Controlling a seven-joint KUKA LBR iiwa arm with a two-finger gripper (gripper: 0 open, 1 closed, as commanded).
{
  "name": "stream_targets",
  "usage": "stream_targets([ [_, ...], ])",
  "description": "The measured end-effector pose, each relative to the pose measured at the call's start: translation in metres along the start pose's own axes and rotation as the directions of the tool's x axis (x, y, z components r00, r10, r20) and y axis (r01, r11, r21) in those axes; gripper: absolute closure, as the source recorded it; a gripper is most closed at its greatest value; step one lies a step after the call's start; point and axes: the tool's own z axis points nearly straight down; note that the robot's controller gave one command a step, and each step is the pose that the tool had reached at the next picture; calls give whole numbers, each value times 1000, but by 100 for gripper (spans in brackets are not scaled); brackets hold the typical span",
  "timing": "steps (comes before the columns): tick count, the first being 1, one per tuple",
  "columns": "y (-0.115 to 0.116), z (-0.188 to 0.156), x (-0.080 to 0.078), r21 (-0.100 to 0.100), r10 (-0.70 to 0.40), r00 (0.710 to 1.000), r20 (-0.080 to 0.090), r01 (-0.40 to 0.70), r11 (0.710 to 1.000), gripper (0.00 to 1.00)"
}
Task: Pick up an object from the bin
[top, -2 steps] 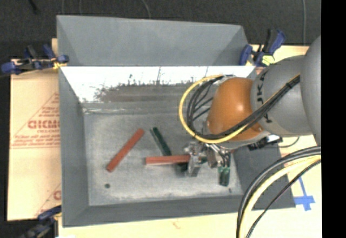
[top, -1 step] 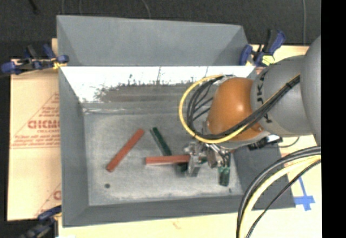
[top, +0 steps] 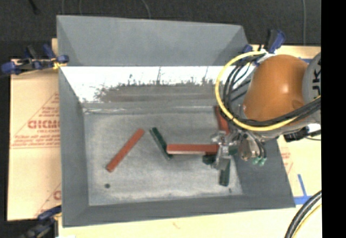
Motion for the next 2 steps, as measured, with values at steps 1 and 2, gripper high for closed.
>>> stream_targets([
  [1,0,0,0,0,0,1000,0,0,1000,100],
  [2,-1,-39,-1,1,-14,1000,-9,14,1000,100],
])
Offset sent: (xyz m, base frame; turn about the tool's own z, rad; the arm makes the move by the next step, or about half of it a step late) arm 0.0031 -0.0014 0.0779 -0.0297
